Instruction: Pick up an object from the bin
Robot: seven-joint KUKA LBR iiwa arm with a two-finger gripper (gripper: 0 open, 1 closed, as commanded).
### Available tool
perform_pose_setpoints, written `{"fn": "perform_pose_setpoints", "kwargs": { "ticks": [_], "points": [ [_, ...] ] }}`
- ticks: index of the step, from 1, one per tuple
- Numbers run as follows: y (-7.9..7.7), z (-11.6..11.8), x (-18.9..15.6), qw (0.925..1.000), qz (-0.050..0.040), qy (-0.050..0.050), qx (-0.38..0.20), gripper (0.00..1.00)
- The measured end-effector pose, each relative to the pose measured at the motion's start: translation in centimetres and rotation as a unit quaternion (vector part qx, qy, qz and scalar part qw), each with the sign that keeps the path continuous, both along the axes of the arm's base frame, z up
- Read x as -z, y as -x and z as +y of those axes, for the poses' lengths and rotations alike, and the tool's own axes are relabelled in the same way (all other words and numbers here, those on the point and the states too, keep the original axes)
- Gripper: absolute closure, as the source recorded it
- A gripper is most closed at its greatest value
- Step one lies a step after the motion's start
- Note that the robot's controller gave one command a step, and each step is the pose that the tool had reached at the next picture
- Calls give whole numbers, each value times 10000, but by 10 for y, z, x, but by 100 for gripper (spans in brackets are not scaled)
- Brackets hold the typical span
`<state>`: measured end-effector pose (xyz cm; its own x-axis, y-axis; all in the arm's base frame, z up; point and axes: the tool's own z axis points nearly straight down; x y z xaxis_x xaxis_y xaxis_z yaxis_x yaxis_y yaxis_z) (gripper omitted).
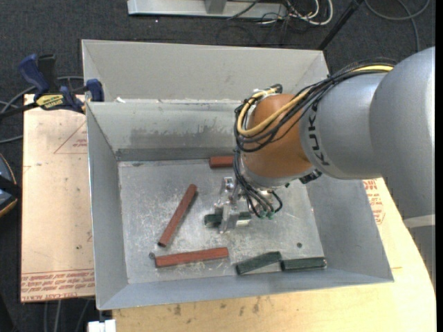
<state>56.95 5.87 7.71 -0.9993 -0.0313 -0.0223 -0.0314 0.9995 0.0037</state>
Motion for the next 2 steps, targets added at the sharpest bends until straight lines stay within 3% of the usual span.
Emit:
{"fn": "perform_pose_setpoints", "kwargs": {
  "ticks": [1,2],
  "points": [
    [0,0,0,10000,0,0,-1,100],
    [-23,2,-158,9998,67,17,-162,100]
  ]
}}
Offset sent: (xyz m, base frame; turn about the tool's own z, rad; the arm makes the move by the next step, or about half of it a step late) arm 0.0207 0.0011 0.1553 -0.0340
